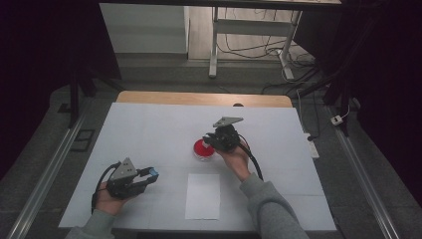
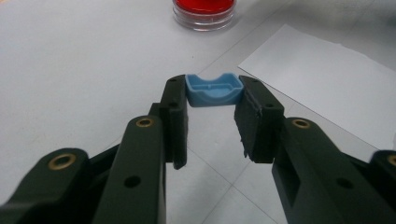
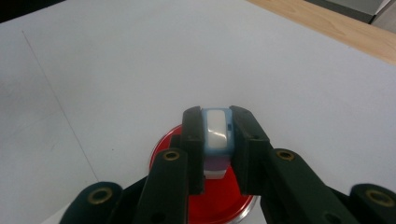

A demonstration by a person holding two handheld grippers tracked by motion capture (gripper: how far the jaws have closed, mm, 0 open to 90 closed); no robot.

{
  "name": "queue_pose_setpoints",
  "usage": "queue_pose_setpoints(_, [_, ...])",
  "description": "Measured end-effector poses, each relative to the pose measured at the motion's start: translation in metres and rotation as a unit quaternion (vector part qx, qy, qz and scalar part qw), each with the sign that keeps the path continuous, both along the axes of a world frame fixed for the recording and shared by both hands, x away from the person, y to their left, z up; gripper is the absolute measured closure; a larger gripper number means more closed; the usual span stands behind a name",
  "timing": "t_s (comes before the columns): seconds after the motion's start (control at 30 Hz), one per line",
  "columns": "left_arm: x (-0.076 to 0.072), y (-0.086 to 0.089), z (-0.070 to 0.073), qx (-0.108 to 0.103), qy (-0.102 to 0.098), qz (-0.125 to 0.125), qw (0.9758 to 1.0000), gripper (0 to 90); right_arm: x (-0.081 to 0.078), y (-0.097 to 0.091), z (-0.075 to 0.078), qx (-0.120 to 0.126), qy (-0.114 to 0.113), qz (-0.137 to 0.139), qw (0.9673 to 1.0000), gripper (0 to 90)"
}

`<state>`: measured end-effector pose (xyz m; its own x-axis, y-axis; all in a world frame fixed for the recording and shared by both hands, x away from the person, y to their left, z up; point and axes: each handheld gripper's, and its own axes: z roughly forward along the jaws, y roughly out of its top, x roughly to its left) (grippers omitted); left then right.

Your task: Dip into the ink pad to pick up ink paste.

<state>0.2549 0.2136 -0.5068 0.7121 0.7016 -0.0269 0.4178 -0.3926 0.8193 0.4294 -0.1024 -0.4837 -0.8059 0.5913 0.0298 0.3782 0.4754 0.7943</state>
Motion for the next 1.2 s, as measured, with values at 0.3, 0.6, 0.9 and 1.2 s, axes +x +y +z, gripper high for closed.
queue_pose_setpoints(0.3, [-0.0001, -0.0002, 0.0, 0.001, 0.0, 0.0, 1.0, 64.7, 0.0021, 0.0053, -0.0032, -0.025, 0.005, 0.011, 0.9996, 75.7])
queue_pose_setpoints(0.6, [-0.0009, -0.0005, 0.0006, 0.0, -0.001, 0.0, 1.0, 64.7, 0.0022, 0.0046, -0.0065, -0.027, 0.01, 0.01, 0.9995, 75.9])
queue_pose_setpoints(0.9, [-0.0009, -0.0013, 0.0009, 0.001, -0.002, 0.001, 1.0, 64.7, 0.001, 0.004, -0.0074, -0.029, 0.01, 0.008, 0.9995, 76.0])
queue_pose_setpoints(1.2, [-0.0009, -0.0014, 0.0007, 0.002, -0.001, 0.002, 1.0, 64.7, 0.0008, 0.0029, -0.0076, -0.031, 0.011, 0.008, 0.9994, 76.0])
